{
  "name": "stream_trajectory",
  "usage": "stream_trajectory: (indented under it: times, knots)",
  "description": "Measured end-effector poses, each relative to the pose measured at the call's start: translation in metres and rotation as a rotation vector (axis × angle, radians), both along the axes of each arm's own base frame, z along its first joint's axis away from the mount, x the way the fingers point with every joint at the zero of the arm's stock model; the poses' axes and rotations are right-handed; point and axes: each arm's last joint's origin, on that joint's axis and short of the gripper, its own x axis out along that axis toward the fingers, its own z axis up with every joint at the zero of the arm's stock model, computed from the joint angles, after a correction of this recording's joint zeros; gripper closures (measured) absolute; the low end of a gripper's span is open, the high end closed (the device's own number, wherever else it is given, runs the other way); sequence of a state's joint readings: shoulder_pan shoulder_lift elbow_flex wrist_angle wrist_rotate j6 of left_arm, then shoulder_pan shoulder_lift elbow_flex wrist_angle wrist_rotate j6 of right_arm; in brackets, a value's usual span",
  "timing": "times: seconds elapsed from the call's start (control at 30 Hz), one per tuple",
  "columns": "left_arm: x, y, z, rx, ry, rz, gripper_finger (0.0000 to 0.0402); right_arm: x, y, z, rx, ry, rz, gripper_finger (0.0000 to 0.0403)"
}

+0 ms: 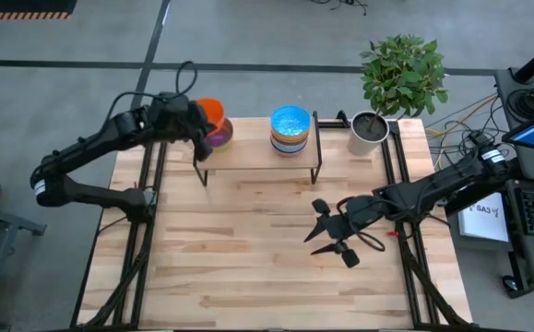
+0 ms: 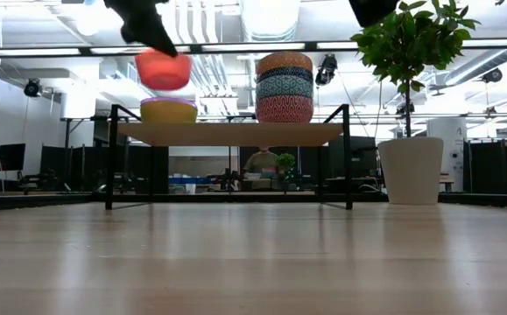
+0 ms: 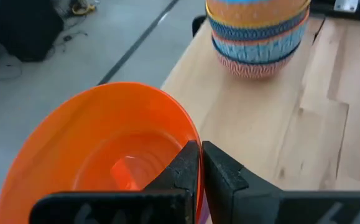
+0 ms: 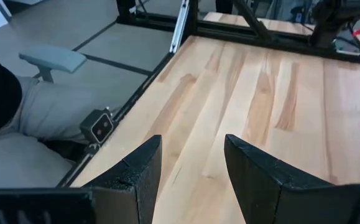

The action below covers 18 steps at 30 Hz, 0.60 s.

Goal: Place and stack bowls onto a shelf
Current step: Stack the orange bowl on the top of the violet bowl that is on the shelf

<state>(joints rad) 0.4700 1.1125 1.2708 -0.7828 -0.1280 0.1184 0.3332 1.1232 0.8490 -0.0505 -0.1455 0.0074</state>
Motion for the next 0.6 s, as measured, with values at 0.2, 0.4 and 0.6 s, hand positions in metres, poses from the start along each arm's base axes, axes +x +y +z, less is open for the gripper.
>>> stream_trajectory:
  times: [0.2,0.4,0.6]
  knots:
    - [0.008,0.005,-0.025,-0.01,0.006,-0.004,0.0401,0.003,0.001,-0.004,-0.025,0.004,-0.01,0.0239]
    - [0.012,0.007,-0.041,-0.036,0.05,0.003,0.0401,0.003,0.001,-0.004,-0.024,0.004,-0.011,0.0239]
    - [0.022,0.013,-0.047,-0.035,0.057,0.001,0.0388,0.003,0.001,-0.004,-0.026,0.002,-0.01,0.0239]
